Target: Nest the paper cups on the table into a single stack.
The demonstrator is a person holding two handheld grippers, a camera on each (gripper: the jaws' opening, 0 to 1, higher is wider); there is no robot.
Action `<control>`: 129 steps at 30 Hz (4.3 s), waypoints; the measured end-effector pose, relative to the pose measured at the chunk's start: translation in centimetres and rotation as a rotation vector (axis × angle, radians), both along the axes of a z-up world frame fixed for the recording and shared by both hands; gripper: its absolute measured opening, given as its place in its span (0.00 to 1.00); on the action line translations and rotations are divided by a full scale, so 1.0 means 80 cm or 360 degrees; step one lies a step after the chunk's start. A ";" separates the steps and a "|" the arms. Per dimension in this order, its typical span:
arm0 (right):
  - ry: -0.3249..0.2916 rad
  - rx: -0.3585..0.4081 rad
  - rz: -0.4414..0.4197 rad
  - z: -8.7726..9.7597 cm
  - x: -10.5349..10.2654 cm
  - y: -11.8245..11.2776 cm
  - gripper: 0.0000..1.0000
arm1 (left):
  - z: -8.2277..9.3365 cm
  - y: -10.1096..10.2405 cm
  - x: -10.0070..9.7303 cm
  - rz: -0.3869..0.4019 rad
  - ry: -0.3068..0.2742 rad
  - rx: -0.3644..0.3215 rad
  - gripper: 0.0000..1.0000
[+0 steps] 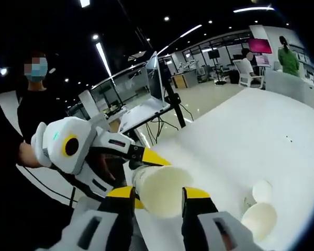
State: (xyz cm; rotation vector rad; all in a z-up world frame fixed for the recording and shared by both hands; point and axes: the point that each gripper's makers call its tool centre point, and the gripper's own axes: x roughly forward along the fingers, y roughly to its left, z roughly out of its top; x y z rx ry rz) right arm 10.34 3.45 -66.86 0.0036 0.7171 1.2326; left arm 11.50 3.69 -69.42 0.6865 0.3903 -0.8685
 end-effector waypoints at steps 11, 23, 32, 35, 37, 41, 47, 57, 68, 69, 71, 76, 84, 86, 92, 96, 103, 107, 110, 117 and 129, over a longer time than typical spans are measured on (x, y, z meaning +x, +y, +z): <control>0.0086 0.0018 0.0022 -0.004 -0.013 -0.003 0.23 | -0.010 -0.023 -0.006 -0.0164 -0.0086 0.0121 0.37; 0.0177 0.0027 0.0095 -0.018 -0.025 0.002 0.16 | -0.014 -0.048 -0.012 -0.0326 -0.0186 0.0254 0.37; 0.0202 0.0029 0.0109 -0.020 -0.034 0.004 0.02 | -0.015 -0.059 -0.014 -0.0348 -0.0195 0.0237 0.37; 0.0173 -0.0001 0.0113 -0.022 -0.035 0.002 0.00 | -0.016 -0.062 -0.014 -0.0348 -0.0188 0.0224 0.37; 0.0133 -0.0075 0.0147 -0.029 -0.037 -0.003 0.00 | -0.017 -0.064 -0.015 -0.0346 -0.0174 0.0201 0.37; 0.0028 -0.0210 0.0200 -0.039 -0.039 -0.015 0.00 | -0.016 -0.066 -0.015 -0.0319 -0.0150 0.0167 0.40; 0.0002 -0.0217 0.0147 -0.032 -0.026 -0.030 0.00 | -0.016 -0.062 -0.014 -0.0254 -0.0097 0.0078 0.44; -0.0038 -0.0288 0.0004 -0.028 0.005 -0.069 0.00 | -0.013 -0.046 -0.007 -0.0081 0.0001 -0.0099 0.49; -0.0055 -0.0399 -0.0127 -0.030 0.041 -0.108 0.00 | -0.012 -0.027 -0.004 0.0093 0.0109 -0.0278 0.53; -0.0058 -0.0419 -0.0134 -0.031 0.039 -0.109 0.00 | -0.012 -0.025 -0.003 0.0122 0.0128 -0.0312 0.53; -0.0062 -0.0447 -0.0147 -0.033 0.043 -0.113 0.00 | -0.011 -0.021 -0.003 0.0147 0.0138 -0.0335 0.53; -0.0060 -0.0508 -0.0176 -0.038 0.055 -0.124 0.00 | -0.009 -0.014 -0.003 0.0196 0.0162 -0.0386 0.53; -0.0071 -0.0681 -0.0194 -0.051 0.068 -0.138 0.00 | -0.008 -0.003 -0.002 0.0274 0.0189 -0.0440 0.52; -0.0081 -0.0732 -0.0179 -0.061 0.074 -0.139 0.00 | -0.009 -0.002 -0.003 0.0282 0.0192 -0.0443 0.52; -0.0106 -0.0868 -0.0101 -0.072 0.072 -0.140 0.00 | -0.009 0.002 -0.003 0.0308 0.0200 -0.0456 0.52; -0.0130 -0.0959 -0.0041 -0.081 0.080 -0.140 0.00 | -0.006 0.005 -0.005 0.0327 0.0200 -0.0459 0.52; -0.0147 -0.1094 0.0053 -0.096 0.070 -0.143 0.00 | -0.002 0.010 -0.004 0.0367 0.0204 -0.0469 0.52; -0.0170 -0.1151 0.0130 -0.105 0.071 -0.143 0.00 | -0.003 0.014 -0.001 0.0390 0.0205 -0.0471 0.52; -0.0171 -0.1157 0.0146 -0.108 0.074 -0.141 0.00 | -0.004 0.015 -0.001 0.0401 0.0207 -0.0468 0.52; -0.0197 -0.1152 0.0144 -0.105 0.079 -0.142 0.00 | -0.003 0.012 -0.002 0.0410 0.0206 -0.0455 0.53; -0.0238 -0.1201 0.0186 -0.107 0.077 -0.144 0.01 | -0.007 0.003 0.002 0.0406 0.0210 -0.0451 0.53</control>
